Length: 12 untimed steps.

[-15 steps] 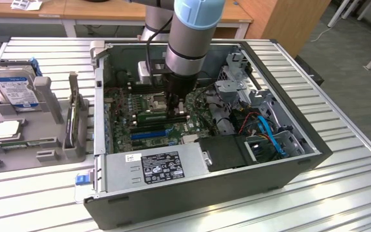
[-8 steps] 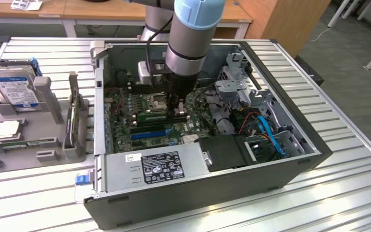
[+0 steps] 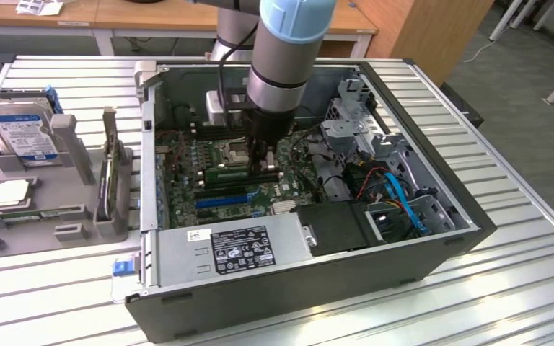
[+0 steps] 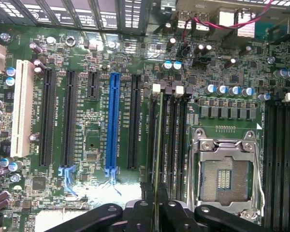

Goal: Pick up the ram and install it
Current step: 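Insert the ram into the slot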

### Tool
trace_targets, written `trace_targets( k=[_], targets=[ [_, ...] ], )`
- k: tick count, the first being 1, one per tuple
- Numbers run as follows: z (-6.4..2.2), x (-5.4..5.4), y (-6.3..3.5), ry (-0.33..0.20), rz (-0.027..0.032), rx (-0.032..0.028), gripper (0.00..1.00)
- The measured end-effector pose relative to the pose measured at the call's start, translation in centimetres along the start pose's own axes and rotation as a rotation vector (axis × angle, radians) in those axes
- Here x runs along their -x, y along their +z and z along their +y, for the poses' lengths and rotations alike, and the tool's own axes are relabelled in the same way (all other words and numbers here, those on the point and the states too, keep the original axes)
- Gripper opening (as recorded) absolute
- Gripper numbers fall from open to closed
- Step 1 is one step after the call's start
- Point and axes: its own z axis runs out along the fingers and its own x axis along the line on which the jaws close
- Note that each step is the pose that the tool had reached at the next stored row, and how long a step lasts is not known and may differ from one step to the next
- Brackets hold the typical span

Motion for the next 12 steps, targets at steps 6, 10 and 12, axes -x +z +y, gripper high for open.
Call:
trace_targets(
  k=[6,10,12],
  targets=[
    [0.0,0.07,0.01,0.0,-0.0001,0.0,0.14],
    [0.01,0.02,0.0,0.0,-0.0001,0.0,0.14],
    [0.01,0.0,0.0,0.0,-0.0001,0.0001,0.14]
  ],
)
